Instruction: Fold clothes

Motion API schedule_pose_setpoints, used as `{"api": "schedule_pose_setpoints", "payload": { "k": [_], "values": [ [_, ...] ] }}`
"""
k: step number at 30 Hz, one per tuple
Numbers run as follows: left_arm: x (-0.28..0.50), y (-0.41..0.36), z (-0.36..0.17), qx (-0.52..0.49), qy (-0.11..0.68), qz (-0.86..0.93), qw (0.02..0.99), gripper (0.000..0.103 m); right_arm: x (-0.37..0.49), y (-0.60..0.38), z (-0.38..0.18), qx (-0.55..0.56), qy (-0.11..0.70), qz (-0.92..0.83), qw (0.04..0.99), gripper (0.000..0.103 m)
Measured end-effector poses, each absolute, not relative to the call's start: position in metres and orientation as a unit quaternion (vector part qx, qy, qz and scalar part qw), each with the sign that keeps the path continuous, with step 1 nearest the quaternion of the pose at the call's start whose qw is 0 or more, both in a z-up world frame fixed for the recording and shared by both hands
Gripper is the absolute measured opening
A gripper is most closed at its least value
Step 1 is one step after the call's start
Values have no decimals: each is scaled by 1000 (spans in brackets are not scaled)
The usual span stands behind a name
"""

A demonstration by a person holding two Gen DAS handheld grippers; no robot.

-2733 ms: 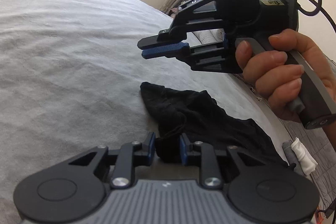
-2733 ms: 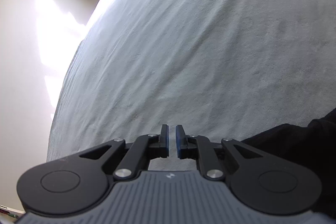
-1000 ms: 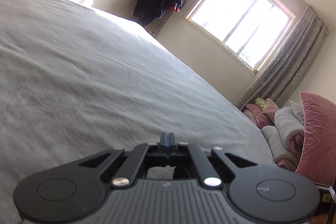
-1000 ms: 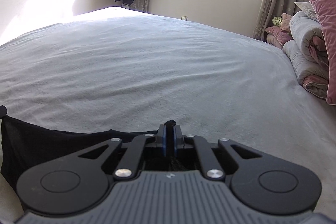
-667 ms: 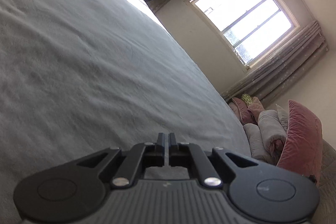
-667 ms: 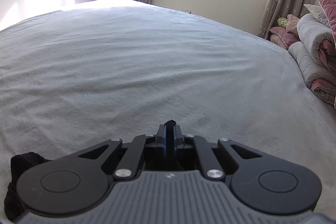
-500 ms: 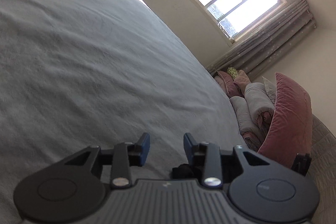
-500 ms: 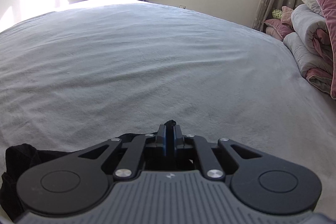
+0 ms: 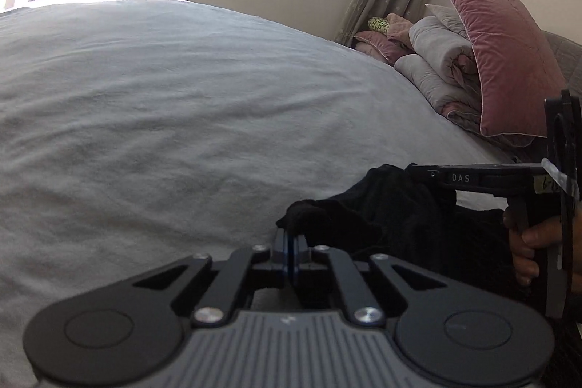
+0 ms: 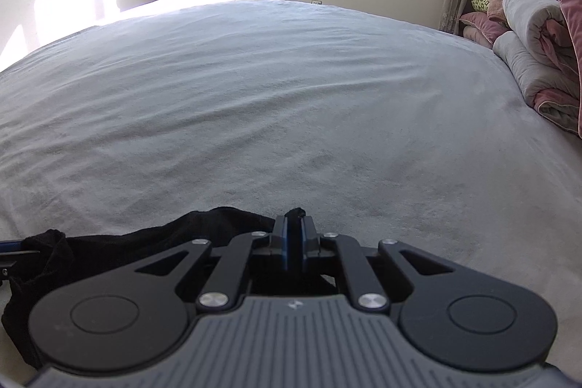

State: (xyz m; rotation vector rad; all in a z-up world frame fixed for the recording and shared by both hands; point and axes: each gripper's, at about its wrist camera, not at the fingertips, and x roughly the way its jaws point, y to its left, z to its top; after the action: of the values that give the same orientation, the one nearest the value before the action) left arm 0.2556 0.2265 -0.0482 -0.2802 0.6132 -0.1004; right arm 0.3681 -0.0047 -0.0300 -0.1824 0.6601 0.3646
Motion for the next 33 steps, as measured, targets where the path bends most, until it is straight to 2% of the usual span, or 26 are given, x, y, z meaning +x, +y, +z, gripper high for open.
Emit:
{"api": "schedule_pose_setpoints", "payload": {
  "k": [3, 13, 21, 24, 25, 26, 27, 28, 30, 31, 32, 33],
  "values": [
    [248, 226, -38, -80, 265, 40, 960, 1, 367, -1, -26, -92, 302, 173, 933, 9],
    [221, 284, -15, -80, 194, 183, 960, 1, 364, 63, 2, -129, 243, 224, 935, 8],
    [237, 291, -36, -91, 258, 189, 943, 1, 371, 95, -40, -161, 276, 219, 922, 8],
    [238, 297, -42, -116, 273, 184, 937, 2, 369, 98, -53, -163, 277, 208, 924, 12],
    [238, 298, -42, -122, 272, 183, 937, 2, 368, 99, -53, -165, 274, 202, 926, 19],
    [239, 298, -43, -123, 273, 183, 936, 3, 366, 100, -53, -166, 272, 195, 927, 21],
    [238, 298, -43, -122, 273, 182, 937, 3, 366, 100, -50, -165, 274, 191, 928, 27],
    [238, 297, -43, -120, 273, 182, 937, 4, 365, 98, -47, -160, 278, 188, 928, 39],
    [239, 295, -43, -116, 274, 179, 938, 7, 363, 91, -37, -140, 286, 189, 929, 53],
    [238, 294, -43, -118, 273, 172, 939, 15, 361, 84, -32, -128, 289, 189, 930, 53],
    [238, 294, -43, -125, 271, 160, 941, 29, 357, 76, -25, -117, 295, 189, 929, 53],
    [238, 295, -44, -131, 269, 147, 943, 39, 352, 67, -19, -108, 301, 187, 929, 53]
  ]
}}
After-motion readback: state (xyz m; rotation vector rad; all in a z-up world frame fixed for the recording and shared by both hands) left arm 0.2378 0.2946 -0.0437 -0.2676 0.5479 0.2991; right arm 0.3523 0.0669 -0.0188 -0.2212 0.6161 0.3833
